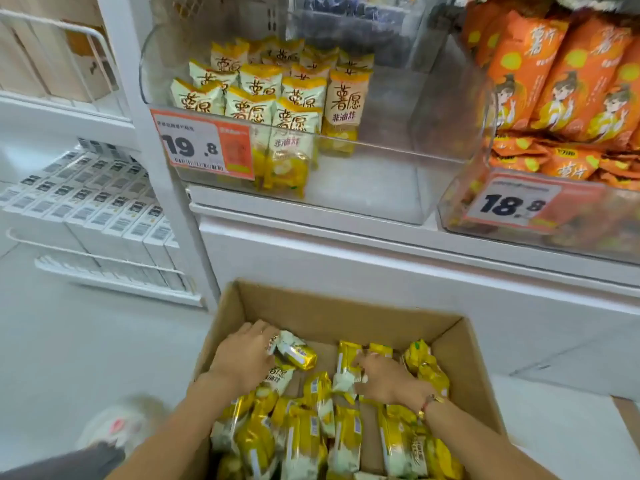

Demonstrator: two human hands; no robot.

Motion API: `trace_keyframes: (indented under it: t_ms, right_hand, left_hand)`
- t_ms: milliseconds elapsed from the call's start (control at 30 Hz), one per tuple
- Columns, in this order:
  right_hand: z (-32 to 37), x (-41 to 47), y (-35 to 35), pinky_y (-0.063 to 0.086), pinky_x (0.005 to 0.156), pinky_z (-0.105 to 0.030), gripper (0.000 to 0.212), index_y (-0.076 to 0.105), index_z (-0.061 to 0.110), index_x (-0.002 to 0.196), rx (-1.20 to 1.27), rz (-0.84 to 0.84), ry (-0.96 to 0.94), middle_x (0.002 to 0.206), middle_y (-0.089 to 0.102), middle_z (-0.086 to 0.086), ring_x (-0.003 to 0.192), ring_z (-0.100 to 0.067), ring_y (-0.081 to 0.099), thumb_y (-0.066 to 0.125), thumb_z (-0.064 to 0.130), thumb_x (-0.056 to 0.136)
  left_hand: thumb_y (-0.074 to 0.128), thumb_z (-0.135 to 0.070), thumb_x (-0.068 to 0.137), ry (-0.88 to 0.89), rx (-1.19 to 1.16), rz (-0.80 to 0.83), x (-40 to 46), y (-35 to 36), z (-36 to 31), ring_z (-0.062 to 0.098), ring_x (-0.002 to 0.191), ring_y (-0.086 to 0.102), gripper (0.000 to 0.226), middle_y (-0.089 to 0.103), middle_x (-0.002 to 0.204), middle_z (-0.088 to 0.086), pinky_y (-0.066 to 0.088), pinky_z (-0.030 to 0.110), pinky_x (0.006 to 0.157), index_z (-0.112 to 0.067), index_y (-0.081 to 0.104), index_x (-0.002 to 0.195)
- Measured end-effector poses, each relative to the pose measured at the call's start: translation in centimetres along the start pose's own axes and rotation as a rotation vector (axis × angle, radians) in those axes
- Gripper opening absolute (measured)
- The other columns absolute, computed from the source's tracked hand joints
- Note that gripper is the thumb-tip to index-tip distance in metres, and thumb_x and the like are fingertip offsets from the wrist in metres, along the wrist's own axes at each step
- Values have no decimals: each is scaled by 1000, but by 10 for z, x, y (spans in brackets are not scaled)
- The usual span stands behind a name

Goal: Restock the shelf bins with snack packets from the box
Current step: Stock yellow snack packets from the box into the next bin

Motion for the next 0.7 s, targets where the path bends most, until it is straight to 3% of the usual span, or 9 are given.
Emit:
trace_keyframes:
  t_ms: [133, 233, 333, 467, 633, 700]
  right_hand:
    - [4, 21, 36, 42, 86, -34, 43, 38, 13, 137, 196, -138, 26, 134, 46, -11, 125, -29, 47, 45, 31, 99]
    - [23, 41, 39, 43, 93, -36, 45, 35, 13, 141, 326, -246, 15, 136, 46, -11, 124, -28, 47, 43, 31, 101]
    - [48, 64, 42, 44, 95, -39, 47, 32, 20, 145, 363, -285, -54, 131, 52, -11, 121, -30, 50, 41, 31, 101]
    - [63, 90, 51, 39, 98, -40, 56, 22, 14, 150, 279, -187, 10, 139, 46, -16, 128, -35, 45, 33, 40, 102]
    - [56, 100, 52, 36, 105, -37, 45, 54, 9, 124, 360, -101, 83, 135, 48, -13, 129, -29, 39, 47, 44, 97]
    - [53, 96, 52, 41, 99, -34, 42, 53, 7, 118, 395, -100, 72, 129, 50, -12, 125, -28, 42, 54, 41, 94]
  left_hand:
    - [41, -30, 99, -106, 84, 132, -19, 53, 5, 26, 149, 2, 63, 0, 162, 5, 17, 38, 117, -25, 11, 154]
    - [34, -36, 102, -214, 65, 114, -11, 59, -3, 28, 149, -5, 65, -12, 161, 7, 14, 37, 118, -25, -3, 154]
    - [33, -34, 103, -293, 78, 91, 4, 60, -6, 27, 149, 4, 67, -6, 161, 10, 19, 35, 116, -17, -6, 154]
    - [43, -30, 100, -344, 139, 46, 14, 67, -3, 25, 136, 31, 71, 18, 154, 12, 33, 33, 106, -10, -1, 153]
    - [52, -24, 97, -347, 129, 15, 20, 73, 0, 25, 127, 34, 72, 23, 144, 9, 42, 31, 98, -12, 8, 152]
    - [52, -21, 96, -391, 40, 54, 20, 72, 2, 28, 124, 40, 64, 26, 145, 10, 43, 35, 94, -19, 16, 149]
Point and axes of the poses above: each hand's wrist, its own x-axis towards the middle knuckle, its own y-axis out of the palm, z = x × y, the point moved 3 cm from there along x, towards the middle knuckle
